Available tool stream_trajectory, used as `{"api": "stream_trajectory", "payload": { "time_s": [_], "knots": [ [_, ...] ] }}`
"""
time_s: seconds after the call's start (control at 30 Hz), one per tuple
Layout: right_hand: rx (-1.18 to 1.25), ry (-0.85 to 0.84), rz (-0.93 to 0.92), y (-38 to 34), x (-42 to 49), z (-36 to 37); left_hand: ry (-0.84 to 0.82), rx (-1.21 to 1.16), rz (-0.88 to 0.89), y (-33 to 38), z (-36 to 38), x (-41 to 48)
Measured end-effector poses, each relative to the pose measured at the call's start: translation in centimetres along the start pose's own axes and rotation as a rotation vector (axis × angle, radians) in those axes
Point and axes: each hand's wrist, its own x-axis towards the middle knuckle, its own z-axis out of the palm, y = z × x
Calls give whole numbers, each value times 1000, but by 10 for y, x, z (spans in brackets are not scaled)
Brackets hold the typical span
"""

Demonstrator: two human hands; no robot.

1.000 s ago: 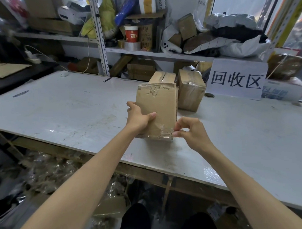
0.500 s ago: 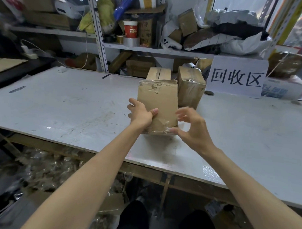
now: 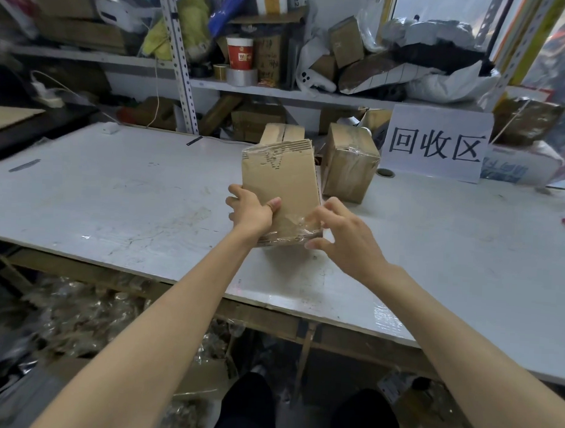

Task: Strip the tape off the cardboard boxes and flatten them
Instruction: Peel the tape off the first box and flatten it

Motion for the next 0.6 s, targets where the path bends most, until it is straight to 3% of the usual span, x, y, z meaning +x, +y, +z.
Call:
{"api": "stream_trajectory", "payload": {
  "time_s": [0.1, 0.6],
  "knots": [
    [-30, 96, 1, -10, 3, 8, 2, -13, -16, -1, -2, 0],
    [-40, 193, 0, -8, 5, 22, 3, -46, 6, -7, -3, 1]
  ]
}}
